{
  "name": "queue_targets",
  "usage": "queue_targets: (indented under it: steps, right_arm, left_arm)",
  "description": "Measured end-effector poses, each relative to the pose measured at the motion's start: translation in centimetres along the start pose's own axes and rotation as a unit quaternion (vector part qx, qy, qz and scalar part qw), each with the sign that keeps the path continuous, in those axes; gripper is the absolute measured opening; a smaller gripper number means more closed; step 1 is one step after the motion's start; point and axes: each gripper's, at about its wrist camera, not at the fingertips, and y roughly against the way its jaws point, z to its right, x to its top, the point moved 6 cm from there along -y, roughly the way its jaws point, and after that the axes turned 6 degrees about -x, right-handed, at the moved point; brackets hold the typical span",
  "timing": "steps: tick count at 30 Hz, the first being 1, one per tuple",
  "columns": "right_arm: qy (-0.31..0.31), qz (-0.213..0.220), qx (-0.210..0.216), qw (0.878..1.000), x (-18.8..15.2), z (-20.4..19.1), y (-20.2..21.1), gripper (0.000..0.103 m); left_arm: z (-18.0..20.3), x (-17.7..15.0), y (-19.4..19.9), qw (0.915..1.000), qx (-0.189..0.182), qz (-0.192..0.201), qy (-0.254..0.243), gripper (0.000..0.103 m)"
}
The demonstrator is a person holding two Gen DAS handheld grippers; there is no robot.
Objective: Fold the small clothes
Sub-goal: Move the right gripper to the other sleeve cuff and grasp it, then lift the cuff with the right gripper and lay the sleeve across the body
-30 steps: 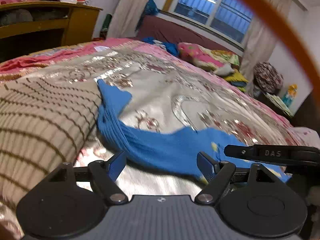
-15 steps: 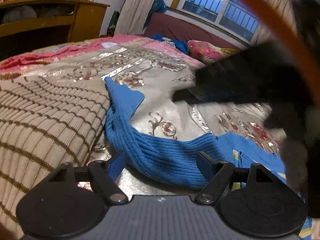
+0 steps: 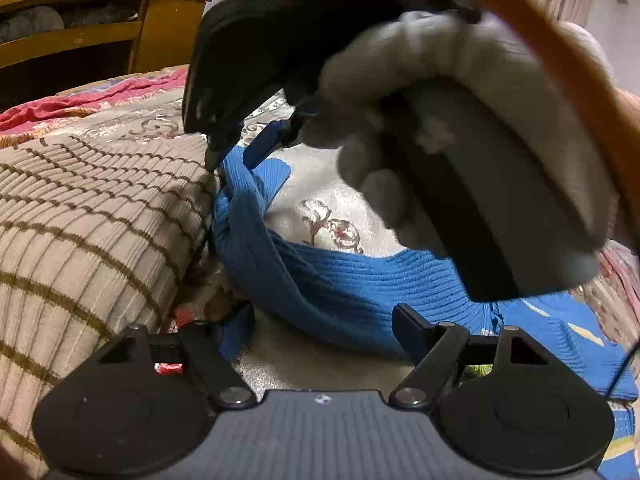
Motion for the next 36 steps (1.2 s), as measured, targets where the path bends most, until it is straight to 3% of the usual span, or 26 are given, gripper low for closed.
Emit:
queue_targets:
  steps: [4, 7, 22, 36]
  right_arm:
    - [0.002, 0.003, -0.015, 1.000, -0.1, 0.3, -0.5, 0.024]
    - [0.000, 0.011, -0.024, 1.000, -0.1, 0.7, -0.3, 0.006]
    - [-0.071, 0.078, -0.015, 0.994, -0.9, 6.1, 8.4, 0.006]
    - [-0.170, 0.125, -0.038, 0.977, -8.4, 14.9, 19.1, 0.006]
  left_arm:
    - [-0.1, 0.0, 0.2, 1.0000, -0.004, 0.000, 0.002, 0.081]
    - [-0.1, -0.1, 0.2, 1.0000, -0.004, 0.000, 0.002, 0.081]
    - [0.5, 0.0, 0.0, 1.0000, -0.006, -0.001, -0.006, 0.081]
    - [4.3, -0.6, 1.1, 0.9974, -0.046, 0.004, -0.056, 0.081]
